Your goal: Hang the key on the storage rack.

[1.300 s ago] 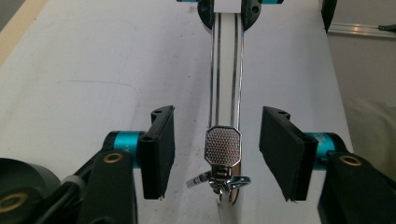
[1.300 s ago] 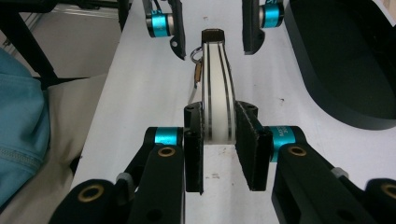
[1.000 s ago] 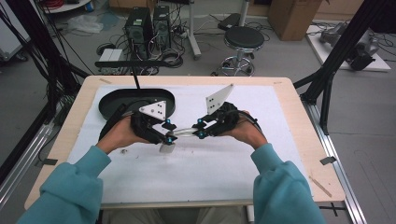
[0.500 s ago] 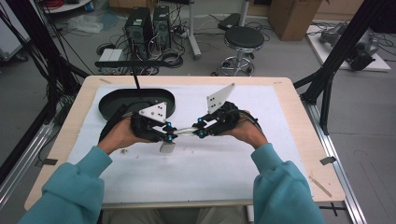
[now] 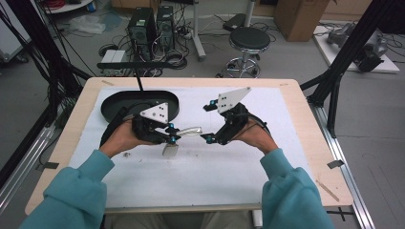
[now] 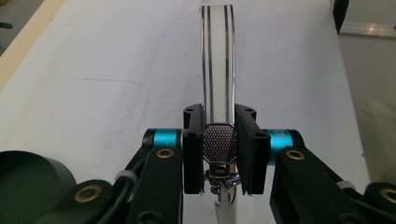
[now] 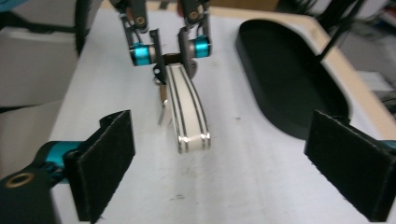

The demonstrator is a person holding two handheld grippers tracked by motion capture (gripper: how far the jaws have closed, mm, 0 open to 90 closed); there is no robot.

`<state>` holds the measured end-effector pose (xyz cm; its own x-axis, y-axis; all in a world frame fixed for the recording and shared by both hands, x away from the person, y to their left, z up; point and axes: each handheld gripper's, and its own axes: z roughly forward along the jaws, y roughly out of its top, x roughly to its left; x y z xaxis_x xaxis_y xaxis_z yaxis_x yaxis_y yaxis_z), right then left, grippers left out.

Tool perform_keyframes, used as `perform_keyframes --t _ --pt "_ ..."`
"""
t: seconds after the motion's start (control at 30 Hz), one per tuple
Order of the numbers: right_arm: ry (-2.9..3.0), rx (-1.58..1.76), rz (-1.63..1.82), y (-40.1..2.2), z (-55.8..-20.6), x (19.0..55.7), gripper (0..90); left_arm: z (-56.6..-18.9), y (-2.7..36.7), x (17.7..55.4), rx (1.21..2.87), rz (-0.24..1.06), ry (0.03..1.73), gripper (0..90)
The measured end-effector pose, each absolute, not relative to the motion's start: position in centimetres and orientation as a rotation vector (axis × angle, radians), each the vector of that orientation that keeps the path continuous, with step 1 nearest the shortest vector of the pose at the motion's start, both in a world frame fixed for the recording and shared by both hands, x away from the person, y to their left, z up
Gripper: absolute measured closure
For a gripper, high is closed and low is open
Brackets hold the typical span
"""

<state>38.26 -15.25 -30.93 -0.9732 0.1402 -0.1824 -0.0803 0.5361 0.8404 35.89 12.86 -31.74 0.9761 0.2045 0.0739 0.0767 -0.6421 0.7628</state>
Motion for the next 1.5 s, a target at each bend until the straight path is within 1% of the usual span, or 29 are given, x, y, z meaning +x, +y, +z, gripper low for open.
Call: perform_keyframes --t 0.23,0.5,0.67,1.0,1.17,1.5 --pt "2.412 0.226 1.512 -18.9 -31.0 37.5 0.6 -31.0 14.9 36.8 2.192 0.244 0.306 74.2" --pt "2.243 0.393 1.582 -23.7 -31.9 35.4 0.6 -30.5 17.3 37.9 2.107 0.331 0.433 74.2" --pt "2.161 0.457 1.591 -25.8 -33.1 33.9 0.6 -30.3 18.4 38.5 2.042 0.344 0.497 74.2" --pt "1.996 0.596 1.611 -28.5 -36.9 31.6 0.6 -30.3 19.9 39.6 1.965 0.390 0.597 74.2" --pt "1.892 0.648 1.639 -29.6 -38.7 30.7 0.6 -30.3 20.5 40.3 1.895 0.415 0.658 74.3" --pt "1.776 0.726 1.631 -30.9 -41.1 29.7 0.6 -30.3 20.9 41.9 1.872 0.450 0.718 74.2"
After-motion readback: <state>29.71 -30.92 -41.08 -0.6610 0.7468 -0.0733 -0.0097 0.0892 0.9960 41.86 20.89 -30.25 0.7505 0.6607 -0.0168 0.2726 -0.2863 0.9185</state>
